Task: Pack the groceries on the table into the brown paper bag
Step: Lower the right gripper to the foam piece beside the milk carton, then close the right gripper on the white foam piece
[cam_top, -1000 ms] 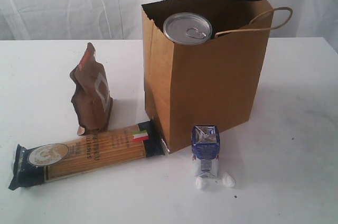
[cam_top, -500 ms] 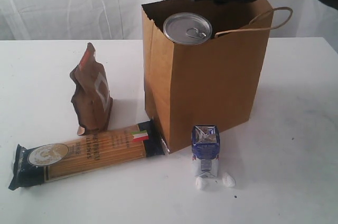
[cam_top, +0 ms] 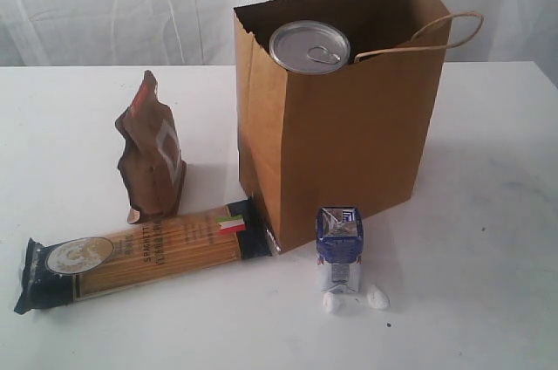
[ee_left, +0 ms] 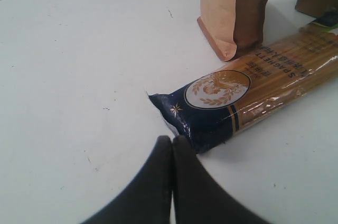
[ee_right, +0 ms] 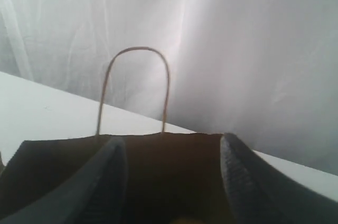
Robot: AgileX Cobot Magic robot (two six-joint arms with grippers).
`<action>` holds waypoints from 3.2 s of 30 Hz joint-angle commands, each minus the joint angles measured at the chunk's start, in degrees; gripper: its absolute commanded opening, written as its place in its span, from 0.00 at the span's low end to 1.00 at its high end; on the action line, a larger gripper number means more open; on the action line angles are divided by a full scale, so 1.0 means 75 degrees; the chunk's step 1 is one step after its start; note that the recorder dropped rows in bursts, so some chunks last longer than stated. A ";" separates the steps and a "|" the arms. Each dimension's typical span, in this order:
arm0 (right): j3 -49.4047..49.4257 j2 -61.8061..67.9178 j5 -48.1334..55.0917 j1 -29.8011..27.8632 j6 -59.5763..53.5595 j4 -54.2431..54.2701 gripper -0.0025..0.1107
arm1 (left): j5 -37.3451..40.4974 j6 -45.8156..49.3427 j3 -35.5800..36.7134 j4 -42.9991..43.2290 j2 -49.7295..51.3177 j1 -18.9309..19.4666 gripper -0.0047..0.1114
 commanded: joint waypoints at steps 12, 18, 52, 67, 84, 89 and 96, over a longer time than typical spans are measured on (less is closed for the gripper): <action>0.0019 -0.3040 0.4269 -0.0448 -0.0078 -0.0543 0.48 | 0.0022 -0.0013 0.0020 -0.0018 -0.0040 0.0033 0.04; 0.0784 -0.3630 0.7063 -0.0448 -0.1425 0.0302 0.48 | 0.0022 -0.0013 0.0020 -0.0018 -0.0040 0.0033 0.04; 0.4965 0.0325 0.1853 0.0435 -0.4828 0.4830 0.48 | 0.0022 -0.0013 0.0020 -0.0018 -0.0040 0.0033 0.04; 0.4325 0.2641 0.0701 0.0636 -0.4828 0.4320 0.48 | 0.0022 -0.0013 0.0020 -0.0018 -0.0040 0.0033 0.04; 0.4368 0.2496 0.1121 0.0636 -0.4436 0.4320 0.02 | 0.0022 -0.0013 0.0020 -0.0018 -0.0040 0.0033 0.04; 0.4381 0.1688 0.1443 0.0636 -0.4090 0.4320 0.02 | 0.0022 -0.0013 0.0020 -0.0018 -0.0040 0.0033 0.04; 0.4509 0.0261 0.2213 0.0636 -0.3672 0.3817 0.02 | 0.0022 -0.0013 0.0020 -0.0018 -0.0040 0.0033 0.04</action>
